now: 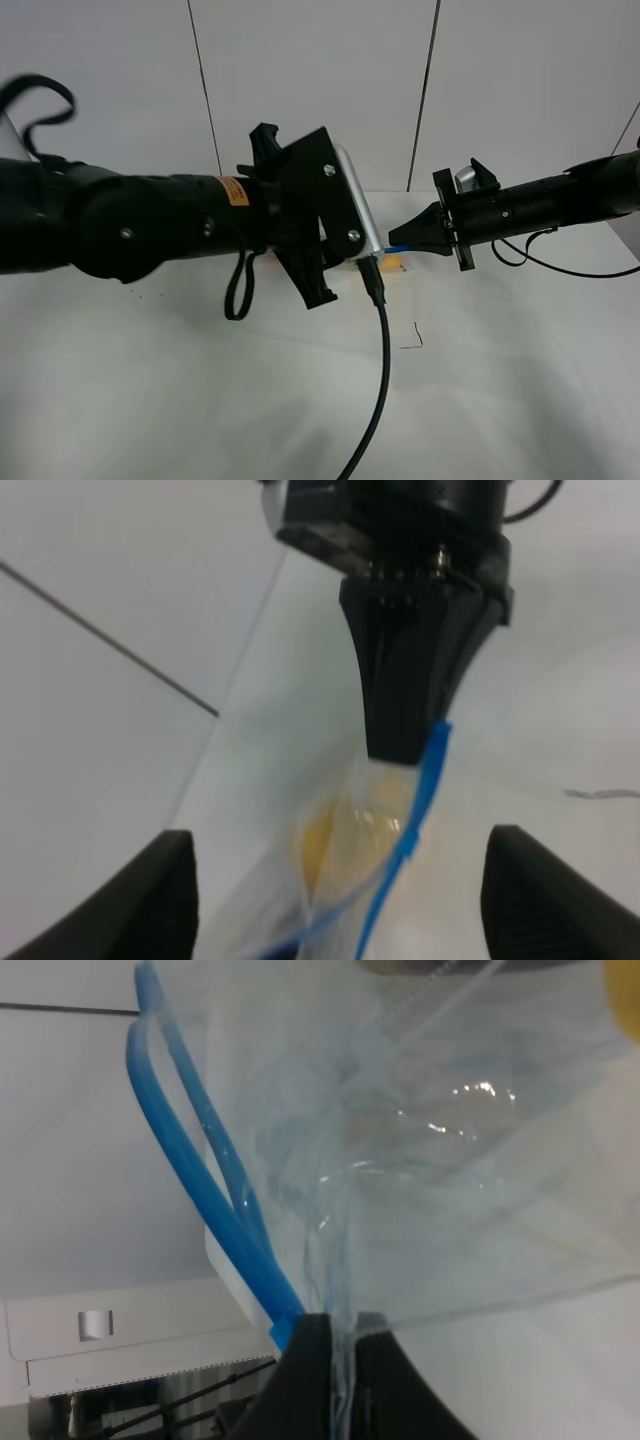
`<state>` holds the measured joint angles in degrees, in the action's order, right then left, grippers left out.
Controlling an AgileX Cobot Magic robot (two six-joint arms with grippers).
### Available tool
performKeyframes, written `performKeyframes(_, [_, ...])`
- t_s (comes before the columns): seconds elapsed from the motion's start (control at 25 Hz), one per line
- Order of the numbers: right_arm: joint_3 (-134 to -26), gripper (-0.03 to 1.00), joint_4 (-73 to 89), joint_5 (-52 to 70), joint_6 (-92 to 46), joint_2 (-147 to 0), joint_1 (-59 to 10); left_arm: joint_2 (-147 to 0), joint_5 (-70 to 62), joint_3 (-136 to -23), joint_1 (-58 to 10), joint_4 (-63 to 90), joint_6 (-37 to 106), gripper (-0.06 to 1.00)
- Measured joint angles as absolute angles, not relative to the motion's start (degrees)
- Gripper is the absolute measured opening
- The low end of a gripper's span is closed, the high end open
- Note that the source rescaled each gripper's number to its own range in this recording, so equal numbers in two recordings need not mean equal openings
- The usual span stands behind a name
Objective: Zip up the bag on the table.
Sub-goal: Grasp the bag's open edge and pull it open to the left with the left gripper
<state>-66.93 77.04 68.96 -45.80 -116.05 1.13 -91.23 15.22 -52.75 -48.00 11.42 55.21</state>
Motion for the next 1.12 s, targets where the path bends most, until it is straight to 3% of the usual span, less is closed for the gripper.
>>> performKeyframes(0.32, [-66.93, 0.00, 77.04, 68.96, -45.75, -116.05, 1.13, -102.35, 32.60, -52.57, -48.51, 11.52, 56.40, 0.80])
performKeyframes(0.88, [-66.93, 0.00, 77.03, 68.96, -45.75, -116.05, 1.13, -112.43, 43.39, -52.44, -48.51, 7.40, 56.65, 0.79])
performKeyframes(1.0, [-66.93, 0.00, 76.98, 68.96, -45.75, -116.05, 1.13, -114.40, 45.80, -52.44, -48.51, 7.35, 58.32, 0.71])
performKeyframes(1.12, [-66.93, 0.00, 76.92, 68.96, -45.75, -116.05, 1.13, -115.18, 46.75, -52.44, -48.51, 7.28, 59.36, 0.57])
